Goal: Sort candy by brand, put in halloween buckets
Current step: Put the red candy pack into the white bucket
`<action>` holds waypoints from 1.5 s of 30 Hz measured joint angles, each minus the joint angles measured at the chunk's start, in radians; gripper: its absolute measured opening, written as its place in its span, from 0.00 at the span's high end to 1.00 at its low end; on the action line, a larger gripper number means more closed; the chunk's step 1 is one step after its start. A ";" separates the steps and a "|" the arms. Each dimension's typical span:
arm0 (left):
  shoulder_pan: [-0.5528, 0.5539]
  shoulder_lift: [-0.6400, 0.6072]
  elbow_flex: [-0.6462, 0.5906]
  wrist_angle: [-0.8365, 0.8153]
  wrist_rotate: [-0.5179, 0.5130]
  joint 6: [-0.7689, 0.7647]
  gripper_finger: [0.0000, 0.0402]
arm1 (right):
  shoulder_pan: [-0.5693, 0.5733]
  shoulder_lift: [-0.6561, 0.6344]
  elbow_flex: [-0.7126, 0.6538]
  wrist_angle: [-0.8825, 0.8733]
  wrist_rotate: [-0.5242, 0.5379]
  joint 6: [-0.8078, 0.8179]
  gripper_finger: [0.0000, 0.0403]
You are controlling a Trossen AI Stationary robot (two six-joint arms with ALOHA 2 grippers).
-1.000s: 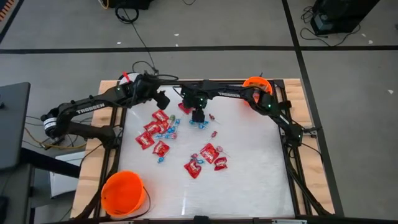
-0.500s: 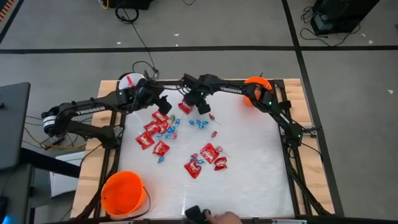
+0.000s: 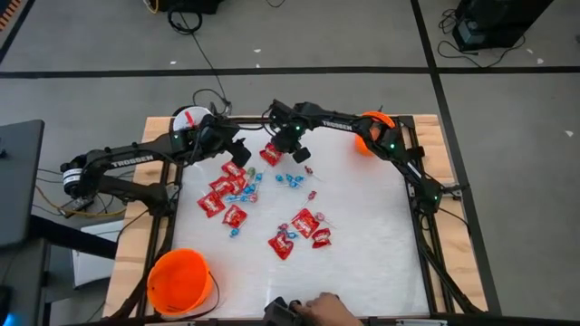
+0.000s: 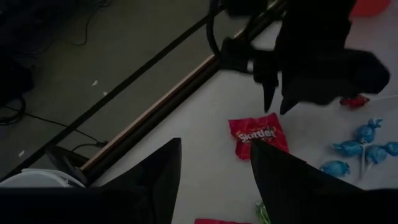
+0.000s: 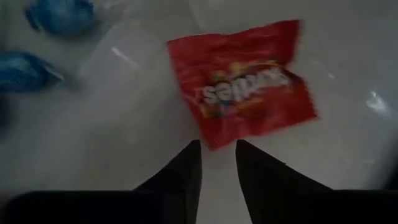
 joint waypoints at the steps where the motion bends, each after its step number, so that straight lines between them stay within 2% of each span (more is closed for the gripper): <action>1: 0.000 0.000 0.000 -0.001 0.000 0.000 0.51 | 0.003 0.006 0.001 -0.004 0.002 -0.023 0.73; 12: 0.000 0.000 0.000 0.001 0.003 0.001 0.51 | 0.000 0.003 0.002 -0.020 -0.001 -0.115 0.75; 19: 0.000 0.000 -0.001 0.014 0.003 -0.005 0.51 | -0.023 0.003 0.002 -0.025 -0.076 -0.076 0.76; 23: 0.000 0.012 -0.001 0.023 0.026 -0.048 0.51 | -0.034 0.003 0.002 -0.066 -0.034 0.019 0.80; 28: -0.004 0.136 -0.011 0.040 0.066 -0.056 0.51 | -0.061 -0.019 0.002 -0.129 -0.084 0.213 0.85; 31: 0.011 0.224 -0.011 0.145 0.175 -0.053 0.51 | -0.085 -0.039 0.002 -0.238 -0.100 0.280 0.88; 33: 0.023 0.279 -0.011 0.218 0.233 -0.052 0.51 | -0.107 -0.049 0.002 -0.309 -0.173 0.314 0.90; 36: 0.049 0.338 -0.009 0.273 0.245 -0.060 0.51 | -0.135 -0.057 0.002 -0.411 -0.333 0.313 0.93; 38: 0.075 0.378 0.003 0.272 0.244 -0.078 0.51 | -0.148 -0.060 0.002 -0.483 -0.400 0.289 0.95; 45: 0.121 0.549 0.054 0.294 0.346 -0.087 0.51 | -0.138 -0.060 0.002 -0.544 -0.413 0.258 0.97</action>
